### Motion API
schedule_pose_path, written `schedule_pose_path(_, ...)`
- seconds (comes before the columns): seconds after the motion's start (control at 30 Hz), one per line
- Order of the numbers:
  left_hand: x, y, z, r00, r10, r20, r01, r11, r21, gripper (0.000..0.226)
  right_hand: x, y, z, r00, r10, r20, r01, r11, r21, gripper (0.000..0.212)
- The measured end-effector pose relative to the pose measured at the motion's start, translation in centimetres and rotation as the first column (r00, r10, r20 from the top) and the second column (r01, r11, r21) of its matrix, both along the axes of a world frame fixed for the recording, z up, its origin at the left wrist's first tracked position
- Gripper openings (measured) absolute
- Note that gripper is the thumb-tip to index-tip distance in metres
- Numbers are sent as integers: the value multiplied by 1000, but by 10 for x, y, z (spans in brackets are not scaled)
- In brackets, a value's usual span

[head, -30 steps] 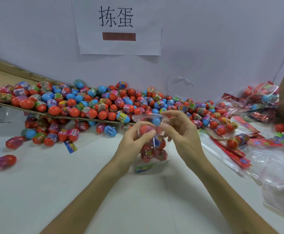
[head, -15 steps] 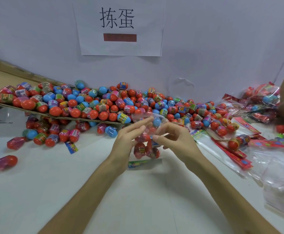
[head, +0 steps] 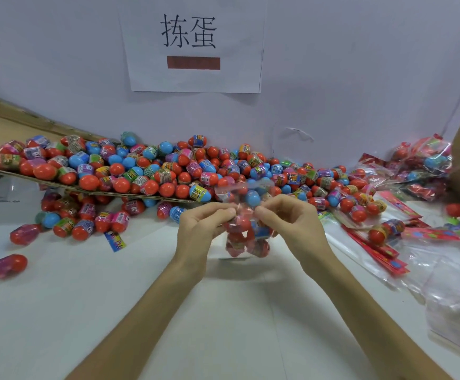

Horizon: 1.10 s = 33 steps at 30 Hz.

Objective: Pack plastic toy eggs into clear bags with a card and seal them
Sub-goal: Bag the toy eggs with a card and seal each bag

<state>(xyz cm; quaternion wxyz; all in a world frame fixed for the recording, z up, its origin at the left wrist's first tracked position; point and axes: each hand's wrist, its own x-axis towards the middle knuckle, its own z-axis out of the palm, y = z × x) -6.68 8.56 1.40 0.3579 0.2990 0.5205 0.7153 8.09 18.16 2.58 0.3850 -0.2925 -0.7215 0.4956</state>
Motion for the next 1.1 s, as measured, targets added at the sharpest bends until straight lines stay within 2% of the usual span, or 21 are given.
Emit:
schedule_pose_path(0.1,4,0,-2,998,62,-7,-61,998,13,16,0,-3,4,999,21,-49,-23,999,-47,23)
schedule_pose_path(0.17,8,-1,-3,994,107,-30,-107,994,10,15,0,-4,4,997,82,-15,-83,990,-115,30)
schedule_pose_path(0.2,8,-1,-4,992,123,-34,-122,992,7,15,-1,-4,4,995,103,17,-99,985,-144,28)
schedule_pose_path(0.27,8,-1,-3,993,118,-30,-118,993,-3,17,-2,-2,1,993,88,75,-76,986,-151,10)
schedule_pose_path(0.3,8,-1,-2,995,101,-14,-102,995,-12,18,-2,-2,0,994,71,85,-58,987,-147,9)
schedule_pose_path(0.4,11,-2,1,996,54,70,-53,998,-26,18,-1,-4,2,997,53,55,-44,988,-148,18)
schedule_pose_path(0.63,11,0,-1,986,46,163,-39,998,-49,14,1,-2,7,996,65,67,-55,989,-139,13)
schedule_pose_path(0.7,12,0,0,985,23,173,-14,999,-52,15,1,-2,7,998,37,59,-30,993,-113,17)
schedule_pose_path(0.8,8,0,2,983,9,182,3,998,-62,20,3,0,8,1000,8,-28,-13,986,-168,7)
schedule_pose_path(0.97,5,-2,6,984,-10,177,21,998,-57,42,5,5,5,993,-90,-77,78,986,-150,12)
schedule_pose_path(1.1,6,-2,5,990,-2,144,7,999,-34,41,4,6,2,991,-114,-71,103,983,-149,14)
